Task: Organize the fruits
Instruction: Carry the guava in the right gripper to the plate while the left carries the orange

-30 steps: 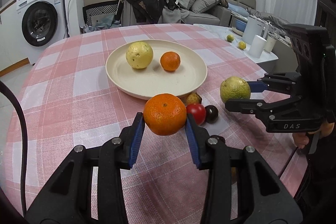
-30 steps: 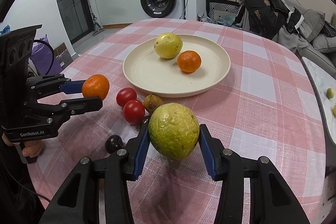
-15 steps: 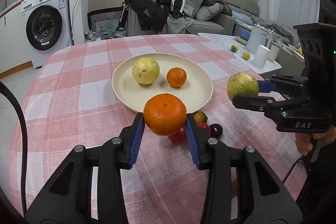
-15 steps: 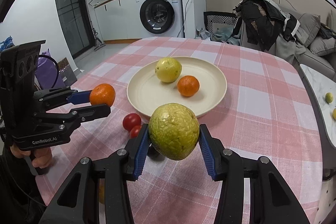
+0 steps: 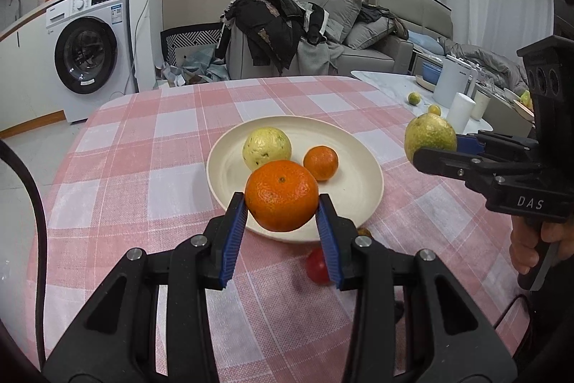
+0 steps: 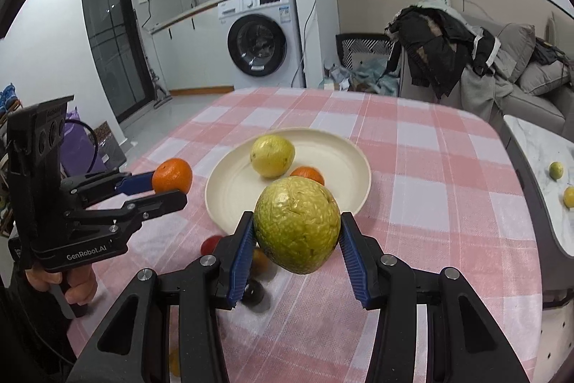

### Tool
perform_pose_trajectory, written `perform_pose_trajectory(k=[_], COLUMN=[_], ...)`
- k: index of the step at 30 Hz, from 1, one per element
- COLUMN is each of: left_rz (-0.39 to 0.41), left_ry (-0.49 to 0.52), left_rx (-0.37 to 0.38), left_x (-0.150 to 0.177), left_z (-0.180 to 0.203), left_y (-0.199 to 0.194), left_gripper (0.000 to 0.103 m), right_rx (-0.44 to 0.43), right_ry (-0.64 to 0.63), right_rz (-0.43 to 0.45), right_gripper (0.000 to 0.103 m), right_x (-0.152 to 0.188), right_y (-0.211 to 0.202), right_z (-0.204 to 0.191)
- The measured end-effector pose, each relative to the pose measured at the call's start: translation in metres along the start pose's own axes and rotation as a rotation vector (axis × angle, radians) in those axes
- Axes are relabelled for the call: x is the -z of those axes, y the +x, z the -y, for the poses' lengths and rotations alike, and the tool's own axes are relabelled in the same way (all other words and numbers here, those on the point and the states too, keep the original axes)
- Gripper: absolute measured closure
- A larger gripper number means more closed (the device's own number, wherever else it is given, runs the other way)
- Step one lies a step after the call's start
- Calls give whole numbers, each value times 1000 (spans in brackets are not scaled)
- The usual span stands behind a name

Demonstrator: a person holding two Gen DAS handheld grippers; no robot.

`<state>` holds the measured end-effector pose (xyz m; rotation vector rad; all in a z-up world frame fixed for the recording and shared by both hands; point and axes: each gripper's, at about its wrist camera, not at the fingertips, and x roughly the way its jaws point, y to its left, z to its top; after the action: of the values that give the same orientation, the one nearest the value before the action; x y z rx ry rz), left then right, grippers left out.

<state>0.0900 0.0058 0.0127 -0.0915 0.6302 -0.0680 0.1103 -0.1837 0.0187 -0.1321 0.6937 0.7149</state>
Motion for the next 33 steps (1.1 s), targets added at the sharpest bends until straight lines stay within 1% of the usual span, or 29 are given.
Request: perform_pose_trajectory(k=[3, 8, 15, 24, 28, 33], left_rz=[6, 10, 2, -16, -36, -35], left_ry=[-4, -7, -12, -8, -16, -24], left_rx=[1, -8, -15, -32, -35, -31], left_x=[-4, -9, -13, -9, -7, -6], left_z=[-1, -1, -2, -8, -12, -15], left_y=[6, 19, 38, 58, 67, 69], left_gripper=[67, 67, 67, 67, 67, 67], right_rx=[7, 24, 1, -17, -8, -6], right_ry=[9, 19, 45, 97, 106, 106], right_rz=[28, 28, 33, -7, -14, -33], right_gripper=[55, 55, 55, 55, 55, 55], right_x=[-5, -13, -19, -16, -14, -9], right_y=[3, 14, 29, 53, 60, 66], right_z=[4, 9, 11, 20, 24, 27])
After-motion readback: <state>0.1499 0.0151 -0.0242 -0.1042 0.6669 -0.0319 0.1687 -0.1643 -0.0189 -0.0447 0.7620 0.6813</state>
